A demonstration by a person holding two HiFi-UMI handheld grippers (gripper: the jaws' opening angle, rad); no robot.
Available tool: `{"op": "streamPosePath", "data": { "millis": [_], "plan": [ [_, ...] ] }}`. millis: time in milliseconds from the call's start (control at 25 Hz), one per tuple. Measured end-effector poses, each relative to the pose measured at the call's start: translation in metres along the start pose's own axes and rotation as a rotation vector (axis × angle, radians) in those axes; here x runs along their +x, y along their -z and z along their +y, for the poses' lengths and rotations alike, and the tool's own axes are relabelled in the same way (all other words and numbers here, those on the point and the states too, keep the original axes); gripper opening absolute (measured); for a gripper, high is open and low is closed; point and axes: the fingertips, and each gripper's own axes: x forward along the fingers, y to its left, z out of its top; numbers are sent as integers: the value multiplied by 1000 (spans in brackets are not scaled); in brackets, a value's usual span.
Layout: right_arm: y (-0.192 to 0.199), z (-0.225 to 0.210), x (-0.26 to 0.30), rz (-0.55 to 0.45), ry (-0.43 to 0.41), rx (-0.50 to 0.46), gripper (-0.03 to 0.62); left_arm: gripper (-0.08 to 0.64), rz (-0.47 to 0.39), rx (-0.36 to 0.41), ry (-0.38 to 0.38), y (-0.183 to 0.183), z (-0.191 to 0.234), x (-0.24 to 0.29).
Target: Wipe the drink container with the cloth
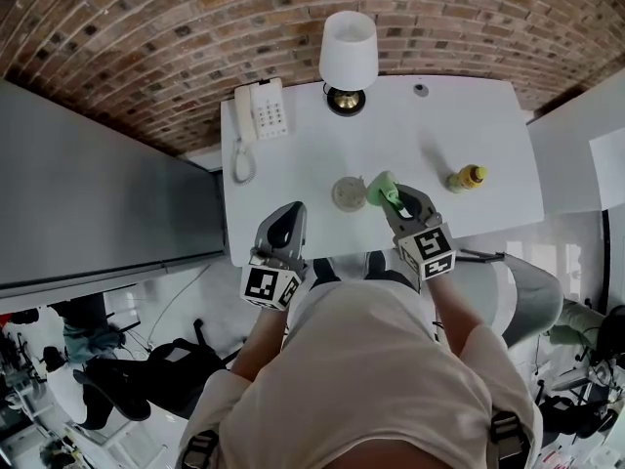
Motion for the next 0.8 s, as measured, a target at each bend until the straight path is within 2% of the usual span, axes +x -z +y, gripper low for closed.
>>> {"op": "streamPosePath", "data": {
  "millis": [240,320,560,800],
  "plan": [
    [-1,-11,34,42,-27,-120,63,9,5,0,-29,-1,4,-4],
    [9,-7,44,81,-42,-132,64,9,7,-1,-39,-1,6,-6],
    [43,21,67,169,-126,-30,63,9,15,-1,-46,4,11,-9],
    [45,29,73,193,-133,9,64,9,17,-17,-61,5,14,-10]
  ]
}}
